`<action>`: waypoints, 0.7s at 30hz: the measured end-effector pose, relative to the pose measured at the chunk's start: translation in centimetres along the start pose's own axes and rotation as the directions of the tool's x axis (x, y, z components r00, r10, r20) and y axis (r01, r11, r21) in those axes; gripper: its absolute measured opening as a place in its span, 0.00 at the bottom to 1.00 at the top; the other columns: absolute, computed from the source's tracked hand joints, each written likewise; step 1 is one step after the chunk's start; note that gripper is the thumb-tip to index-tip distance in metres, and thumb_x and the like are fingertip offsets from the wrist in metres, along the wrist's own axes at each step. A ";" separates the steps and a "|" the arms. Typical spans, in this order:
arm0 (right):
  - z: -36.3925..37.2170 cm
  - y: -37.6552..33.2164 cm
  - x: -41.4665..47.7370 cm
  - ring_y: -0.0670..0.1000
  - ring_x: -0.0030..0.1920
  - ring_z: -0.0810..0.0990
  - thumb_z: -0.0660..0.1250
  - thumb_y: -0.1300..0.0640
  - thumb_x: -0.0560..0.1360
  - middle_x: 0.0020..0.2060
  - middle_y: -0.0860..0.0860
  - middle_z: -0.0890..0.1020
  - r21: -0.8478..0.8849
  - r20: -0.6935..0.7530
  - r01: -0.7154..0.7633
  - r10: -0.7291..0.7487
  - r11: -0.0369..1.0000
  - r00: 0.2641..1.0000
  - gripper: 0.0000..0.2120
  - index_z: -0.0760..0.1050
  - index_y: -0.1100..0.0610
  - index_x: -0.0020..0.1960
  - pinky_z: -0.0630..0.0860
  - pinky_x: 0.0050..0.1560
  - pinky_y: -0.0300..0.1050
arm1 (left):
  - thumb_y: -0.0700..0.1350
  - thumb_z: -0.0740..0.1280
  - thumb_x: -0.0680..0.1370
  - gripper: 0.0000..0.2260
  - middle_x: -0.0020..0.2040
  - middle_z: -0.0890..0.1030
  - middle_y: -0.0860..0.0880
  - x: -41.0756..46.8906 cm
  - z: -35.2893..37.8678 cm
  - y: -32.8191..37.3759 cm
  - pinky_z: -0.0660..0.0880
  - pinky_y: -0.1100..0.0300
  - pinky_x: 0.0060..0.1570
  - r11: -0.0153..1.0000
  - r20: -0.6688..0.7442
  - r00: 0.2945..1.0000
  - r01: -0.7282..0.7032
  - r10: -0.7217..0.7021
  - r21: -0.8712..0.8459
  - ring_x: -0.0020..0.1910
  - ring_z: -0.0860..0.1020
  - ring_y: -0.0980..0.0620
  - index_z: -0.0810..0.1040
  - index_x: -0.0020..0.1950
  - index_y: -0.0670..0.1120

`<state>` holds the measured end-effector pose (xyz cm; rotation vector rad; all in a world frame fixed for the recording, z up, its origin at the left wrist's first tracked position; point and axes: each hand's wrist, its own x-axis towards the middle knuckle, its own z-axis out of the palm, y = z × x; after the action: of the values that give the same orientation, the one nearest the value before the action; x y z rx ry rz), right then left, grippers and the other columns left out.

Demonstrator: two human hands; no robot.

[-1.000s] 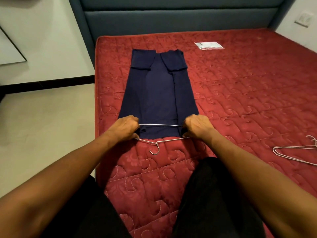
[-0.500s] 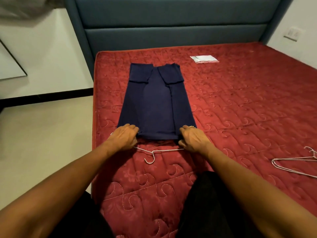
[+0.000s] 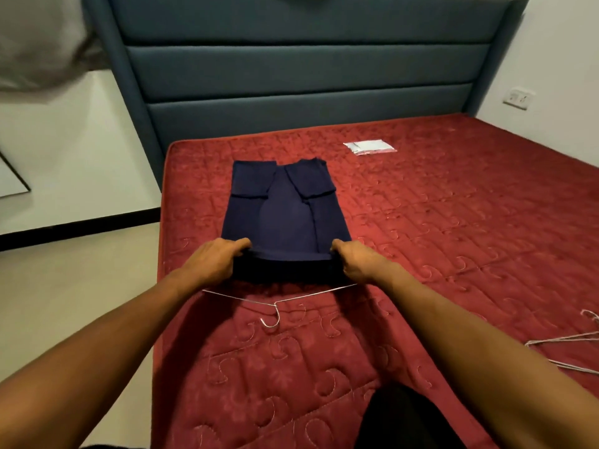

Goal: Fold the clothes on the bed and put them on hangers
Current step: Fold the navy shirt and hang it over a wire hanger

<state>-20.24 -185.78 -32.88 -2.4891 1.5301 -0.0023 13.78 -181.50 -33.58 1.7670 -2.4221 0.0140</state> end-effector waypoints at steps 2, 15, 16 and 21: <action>-0.6 1.0 2.2 0.65 0.55 0.79 0.62 0.67 0.73 0.54 0.62 0.80 -0.030 -0.026 0.021 -0.022 0.999 0.999 0.20 0.72 0.57 0.64 0.74 0.49 0.54 | 0.36 0.64 0.77 0.16 0.49 0.84 0.43 2.0 -0.3 -1.0 0.65 0.53 0.36 0.999 0.024 1.000 0.017 -0.016 -0.029 0.48 0.80 0.36 0.75 0.62 0.51; -5.9 6.1 19.7 0.61 0.54 0.80 0.60 0.66 0.78 0.51 0.56 0.83 0.100 0.037 -0.046 0.042 0.994 0.998 0.15 0.77 0.55 0.61 0.75 0.51 0.52 | 0.34 0.67 0.78 0.08 0.43 0.79 0.54 19.9 -0.1 -11.6 0.71 0.57 0.47 0.955 0.171 0.984 -0.004 0.057 -0.295 0.47 0.78 0.51 0.81 0.50 0.46; -5.8 6.7 20.9 0.62 0.54 0.81 0.61 0.62 0.79 0.52 0.58 0.84 0.149 -0.061 -0.072 0.082 0.986 0.995 0.11 0.77 0.55 0.59 0.76 0.50 0.52 | 0.34 0.67 0.79 0.08 0.43 0.80 0.54 21.3 -0.2 -12.5 0.71 0.57 0.48 0.945 0.170 0.984 0.009 0.049 -0.327 0.47 0.78 0.51 0.81 0.50 0.46; -3.4 9.9 25.2 0.53 0.39 0.83 0.73 0.32 0.69 0.37 0.51 0.84 0.464 0.013 -0.176 0.191 0.868 0.981 0.27 0.80 0.57 0.43 0.77 0.41 0.52 | 0.39 0.78 0.72 0.11 0.46 0.85 0.48 24.7 1.1 -16.4 0.77 0.54 0.52 0.685 0.398 0.917 0.295 -0.009 -0.666 0.46 0.81 0.53 0.82 0.52 0.42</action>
<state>-17.85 -212.96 -34.22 -1.9723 1.5536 -0.3415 21.88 -210.04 -32.95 1.6422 -1.9882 -1.2196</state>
